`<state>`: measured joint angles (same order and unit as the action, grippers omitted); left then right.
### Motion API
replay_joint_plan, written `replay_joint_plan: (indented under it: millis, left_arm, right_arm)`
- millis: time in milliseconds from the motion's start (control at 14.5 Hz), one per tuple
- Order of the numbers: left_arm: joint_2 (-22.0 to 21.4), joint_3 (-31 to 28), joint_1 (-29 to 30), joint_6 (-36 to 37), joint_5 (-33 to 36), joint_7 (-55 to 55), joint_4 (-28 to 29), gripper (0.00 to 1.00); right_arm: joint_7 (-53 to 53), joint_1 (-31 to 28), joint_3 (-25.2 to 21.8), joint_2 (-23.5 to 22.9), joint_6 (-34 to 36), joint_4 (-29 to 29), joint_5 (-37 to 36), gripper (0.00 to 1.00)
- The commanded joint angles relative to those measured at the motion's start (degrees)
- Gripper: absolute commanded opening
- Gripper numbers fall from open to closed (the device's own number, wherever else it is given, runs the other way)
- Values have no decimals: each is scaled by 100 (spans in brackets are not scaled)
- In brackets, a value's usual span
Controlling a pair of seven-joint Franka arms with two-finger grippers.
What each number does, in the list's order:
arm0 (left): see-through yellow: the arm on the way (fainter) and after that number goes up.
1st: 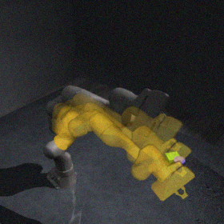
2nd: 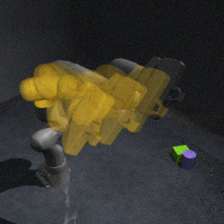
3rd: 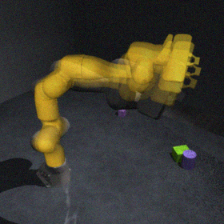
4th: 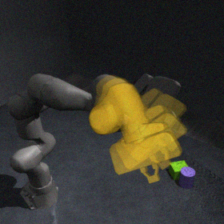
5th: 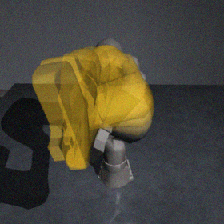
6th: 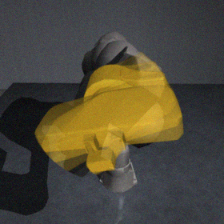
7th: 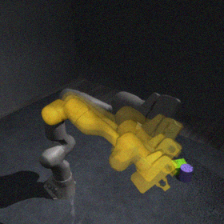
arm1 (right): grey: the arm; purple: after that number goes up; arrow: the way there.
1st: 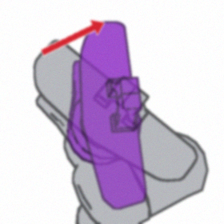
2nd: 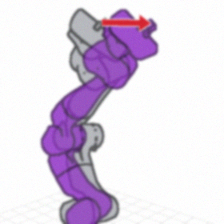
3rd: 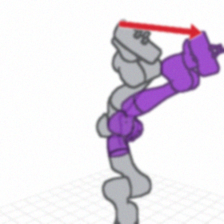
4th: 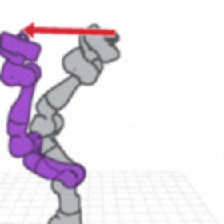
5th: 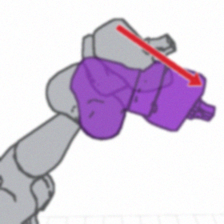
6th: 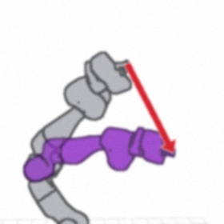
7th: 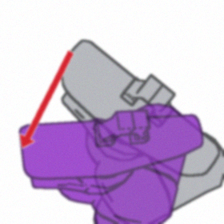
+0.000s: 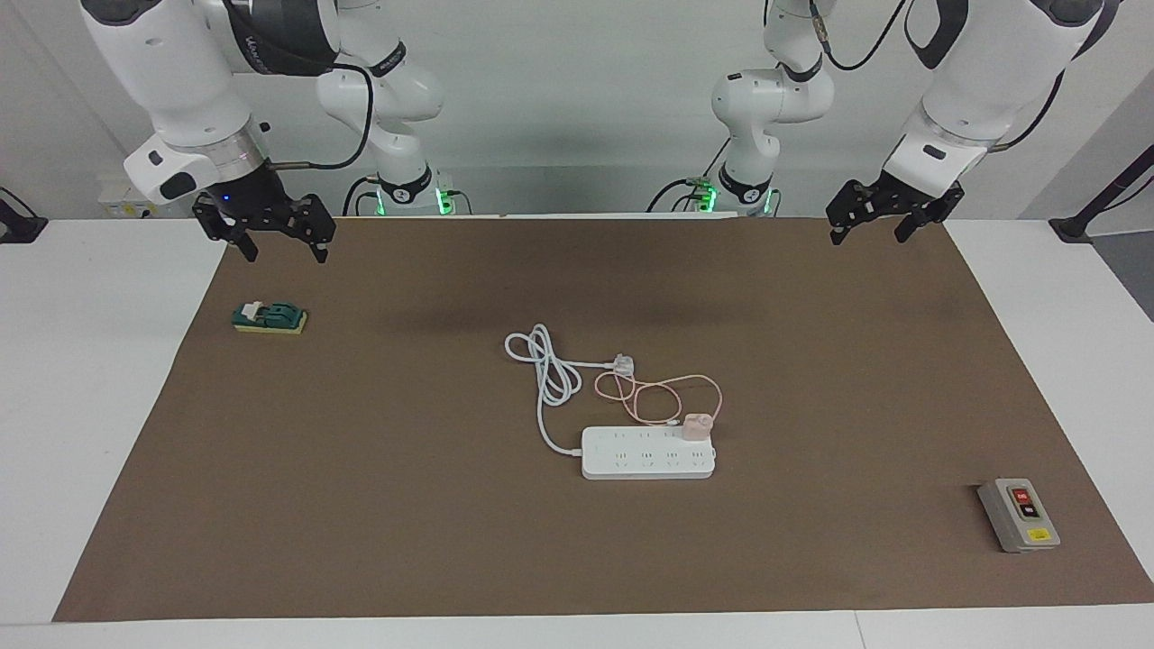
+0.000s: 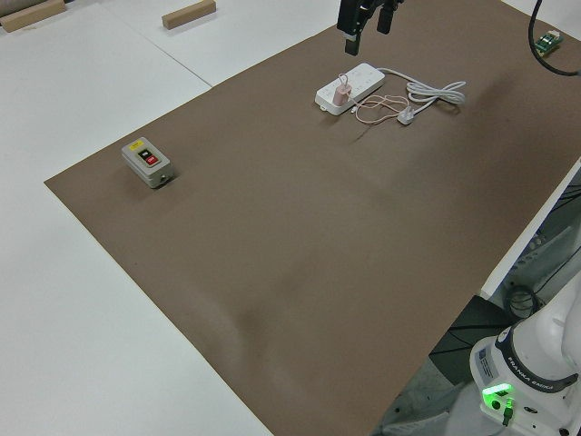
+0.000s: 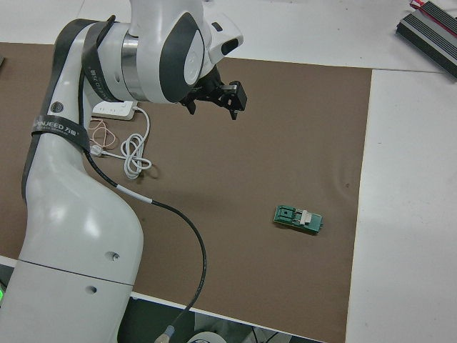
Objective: Unplug charger and place it aside
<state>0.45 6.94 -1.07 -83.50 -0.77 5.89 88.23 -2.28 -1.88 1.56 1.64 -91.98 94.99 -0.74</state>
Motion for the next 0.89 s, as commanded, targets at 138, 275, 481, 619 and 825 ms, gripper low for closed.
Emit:
replay_joint_plan:
  millis: [138, 275, 481, 619, 825]
  left_arm:
    - [-150, -26, 11, 9, -20, 18, 133, 100]
    - [-159, -26, 11, 9, -20, 18, 133, 100]
    - [-159, -26, 11, 9, -28, 18, 133, 100]
    - [-159, -26, 11, 9, -20, 18, 133, 100]
    - [-159, -26, 11, 9, -20, 18, 133, 100]
  right_arm:
    - [96, -76, 46, 82, 66, 37, 4, 100]
    - [96, -84, 46, 82, 75, 37, 4, 100]
    - [105, -84, 37, 82, 93, 37, 4, 100]
    - [105, -102, 37, 82, 93, 37, 4, 100]
    - [114, -111, 37, 82, 93, 37, 4, 100]
